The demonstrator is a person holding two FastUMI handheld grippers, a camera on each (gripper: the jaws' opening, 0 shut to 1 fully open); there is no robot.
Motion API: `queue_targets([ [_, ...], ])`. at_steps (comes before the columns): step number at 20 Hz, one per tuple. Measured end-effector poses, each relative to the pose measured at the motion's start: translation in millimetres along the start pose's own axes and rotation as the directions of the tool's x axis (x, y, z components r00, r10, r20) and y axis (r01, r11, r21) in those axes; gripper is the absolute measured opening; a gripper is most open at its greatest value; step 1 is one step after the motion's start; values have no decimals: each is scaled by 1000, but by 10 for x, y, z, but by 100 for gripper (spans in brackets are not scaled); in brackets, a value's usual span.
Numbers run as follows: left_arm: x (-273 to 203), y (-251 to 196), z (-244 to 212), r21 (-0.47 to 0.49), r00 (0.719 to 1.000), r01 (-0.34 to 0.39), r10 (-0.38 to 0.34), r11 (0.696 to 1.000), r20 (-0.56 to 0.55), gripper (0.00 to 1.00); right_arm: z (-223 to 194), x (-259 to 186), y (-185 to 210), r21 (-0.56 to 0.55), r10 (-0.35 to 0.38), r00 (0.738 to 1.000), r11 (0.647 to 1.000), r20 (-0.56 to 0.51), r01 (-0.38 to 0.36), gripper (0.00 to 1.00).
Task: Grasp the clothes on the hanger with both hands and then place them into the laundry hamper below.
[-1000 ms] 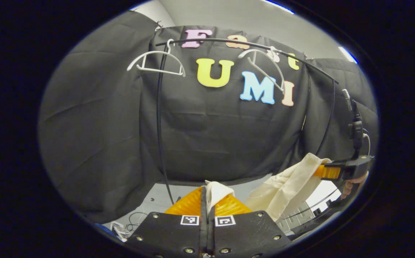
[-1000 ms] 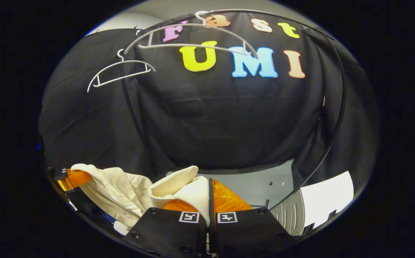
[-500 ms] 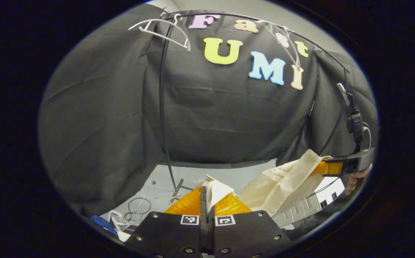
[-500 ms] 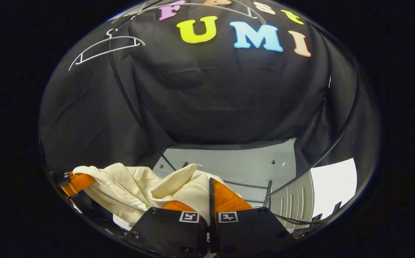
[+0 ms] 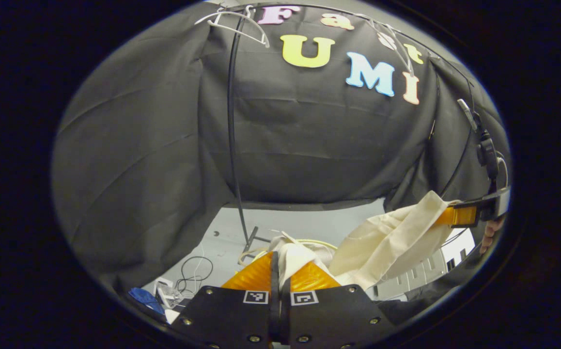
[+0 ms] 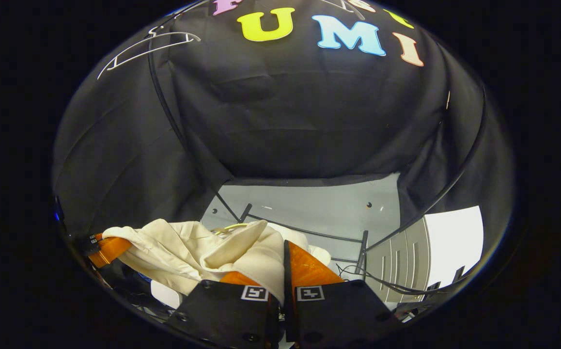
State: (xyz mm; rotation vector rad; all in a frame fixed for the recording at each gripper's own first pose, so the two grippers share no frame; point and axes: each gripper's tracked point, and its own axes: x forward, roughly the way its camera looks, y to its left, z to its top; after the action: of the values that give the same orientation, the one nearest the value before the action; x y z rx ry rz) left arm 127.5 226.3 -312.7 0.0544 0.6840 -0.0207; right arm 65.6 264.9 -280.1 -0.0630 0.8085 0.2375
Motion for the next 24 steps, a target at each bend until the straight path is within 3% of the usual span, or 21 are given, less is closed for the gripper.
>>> queue_targets([
  [3, 67, 19, -28, -15, 1000, 5, -5, 1000, -14, 5, -25, 34, -2, 7, 2, 1000, 1000, -15, -2, 7],
  [4, 74, 43, -35, -25, 1000, 0, 0, 1000, -22, 6, -54, 28, 1, 10, 4, 1000, 1000, -20, -4, 14],
  [6, 113, 66, -70, -46, 1000, -4, 3, 999, -24, 10, -86, 48, 43, 19, 18, 999, 1000, -32, -18, 17],
  [9, 77, 98, 39, -45, 1000, 1, 0, 999, 13, 52, -100, 2, 148, 18, 47, 998, 999, -42, -46, 31],
  [12, 84, 153, 63, -38, 1000, -22, 23, 999, 17, 94, -138, -92, 149, -12, 33, 999, 999, -33, -34, 100],
  [19, -134, 238, 228, -64, 982, -156, 162, 986, 93, 90, 129, -427, -286, -46, -65, 993, 997, 94, 69, 99],
  [20, -211, 208, 257, -87, 980, -162, 170, 983, 100, 90, 179, -449, -318, -41, -76, 990, 996, 121, 81, 94],
  [21, -289, 192, 293, -106, 977, -171, 183, 980, 112, 94, 279, -497, -345, -38, -84, 984, 995, 155, 91, 99],
  [23, -484, 186, 379, -130, 966, -199, 217, 971, 144, 90, 510, -602, -430, -34, -78, 970, 996, 230, 88, 99],
  [24, -602, 160, 452, -136, 959, -208, 229, 969, 166, 94, 603, -676, -467, -39, -74, 960, 995, 269, 88, 99],
])
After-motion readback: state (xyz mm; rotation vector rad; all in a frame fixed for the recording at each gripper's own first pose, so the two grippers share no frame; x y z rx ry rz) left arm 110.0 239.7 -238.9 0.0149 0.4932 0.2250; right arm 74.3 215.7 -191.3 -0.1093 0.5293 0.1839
